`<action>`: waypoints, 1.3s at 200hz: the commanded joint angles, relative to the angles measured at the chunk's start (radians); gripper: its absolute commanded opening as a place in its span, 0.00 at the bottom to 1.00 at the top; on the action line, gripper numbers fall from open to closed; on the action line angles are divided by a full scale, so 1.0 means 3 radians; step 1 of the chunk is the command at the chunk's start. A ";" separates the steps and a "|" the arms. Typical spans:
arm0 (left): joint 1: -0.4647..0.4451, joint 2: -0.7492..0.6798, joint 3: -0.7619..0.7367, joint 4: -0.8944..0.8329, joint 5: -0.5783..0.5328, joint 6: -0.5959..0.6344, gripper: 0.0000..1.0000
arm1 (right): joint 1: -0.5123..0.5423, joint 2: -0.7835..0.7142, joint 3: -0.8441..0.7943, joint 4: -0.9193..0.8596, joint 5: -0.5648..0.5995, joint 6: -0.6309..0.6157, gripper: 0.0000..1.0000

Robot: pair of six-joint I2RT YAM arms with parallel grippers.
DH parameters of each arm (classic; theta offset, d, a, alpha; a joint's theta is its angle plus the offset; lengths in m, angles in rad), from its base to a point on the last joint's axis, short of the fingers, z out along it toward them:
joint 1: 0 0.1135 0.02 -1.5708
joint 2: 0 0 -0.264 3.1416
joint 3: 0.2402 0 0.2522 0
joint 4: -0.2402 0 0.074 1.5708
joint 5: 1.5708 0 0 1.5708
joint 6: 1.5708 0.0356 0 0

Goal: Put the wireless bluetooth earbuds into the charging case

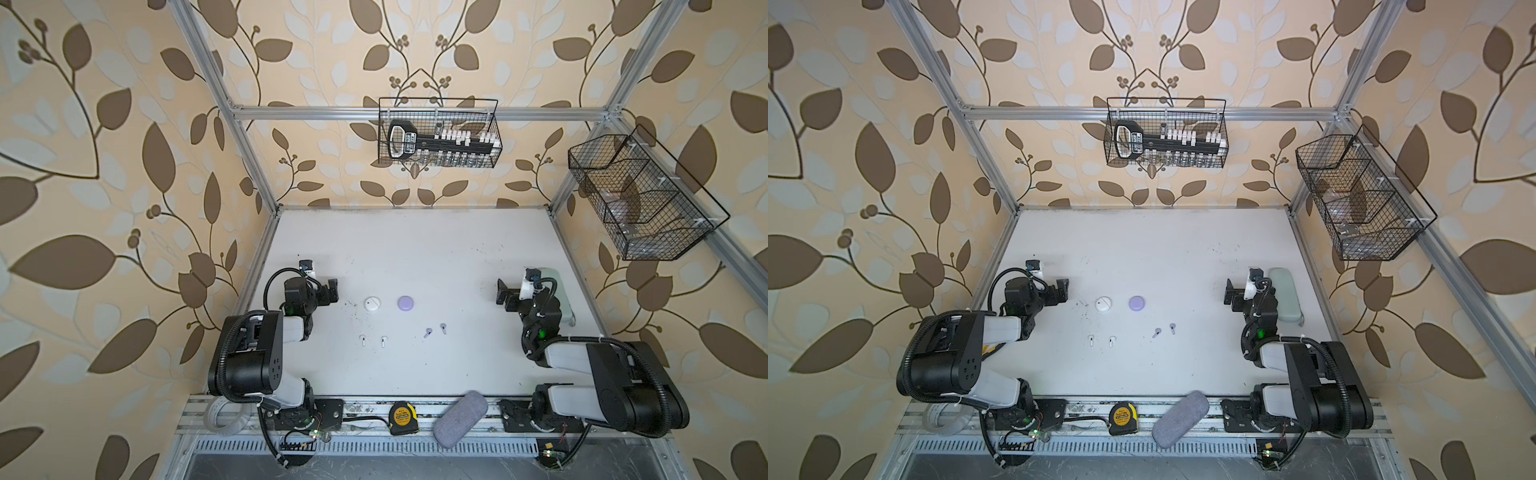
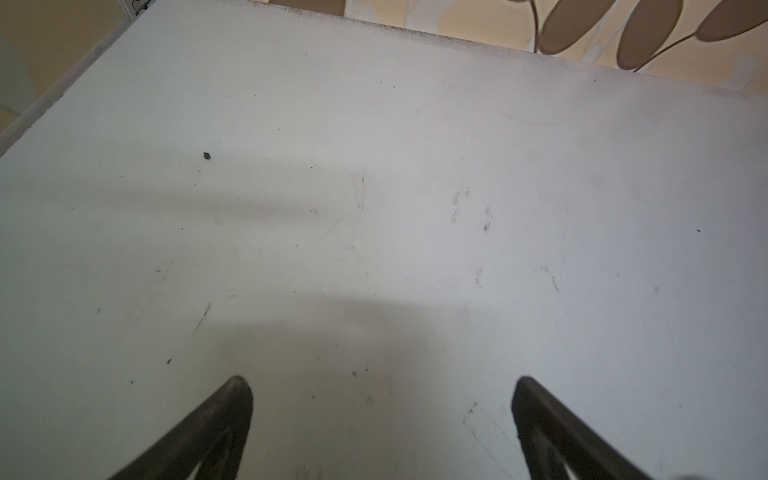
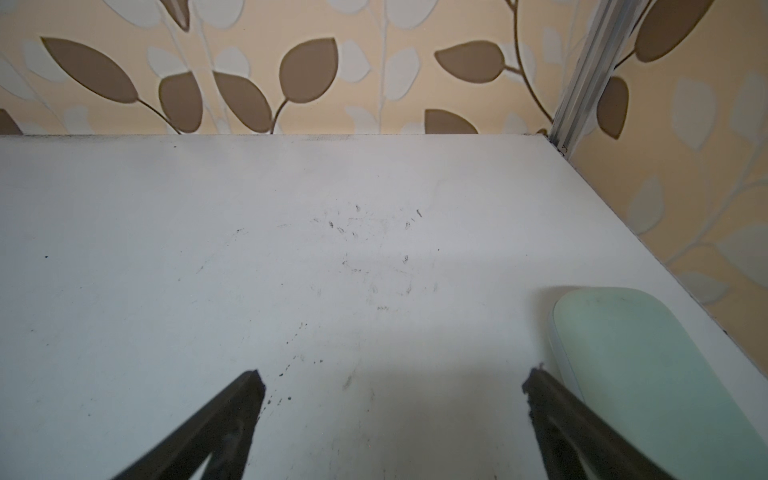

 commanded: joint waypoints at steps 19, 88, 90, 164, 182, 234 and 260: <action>-0.0009 0.0004 0.0087 0.0127 -0.0068 -0.0037 0.99 | 0.0002 0.0033 0.0096 0.0073 -0.0039 -0.0036 1.00; -0.0008 -0.0007 0.0077 0.0142 -0.0061 -0.0039 0.99 | -0.0021 0.0018 0.0077 0.0099 -0.0061 -0.0028 1.00; -0.0009 -0.0010 0.0072 0.0147 -0.0061 -0.0037 0.99 | -0.0016 0.0014 0.0072 0.0102 -0.0062 -0.0029 1.00; -0.0008 -0.0621 0.0636 -0.1340 -0.0389 -0.0044 0.99 | 0.0180 -0.0798 0.0457 -0.1273 0.1008 0.0307 1.00; -0.0008 -0.0761 0.0833 -0.1762 -0.0469 -0.0013 0.99 | 0.0200 -0.0950 0.0749 -0.1921 0.1326 0.0727 1.00; -0.0008 -0.0847 0.1714 -0.3507 -0.0069 0.0238 0.99 | 0.0423 -0.0777 0.2211 -0.4163 0.1660 0.1679 1.00; -0.0012 -0.1010 0.1799 -0.3805 0.0227 0.0395 0.99 | 0.1149 -0.0757 0.2366 -0.4274 0.2000 0.1549 1.00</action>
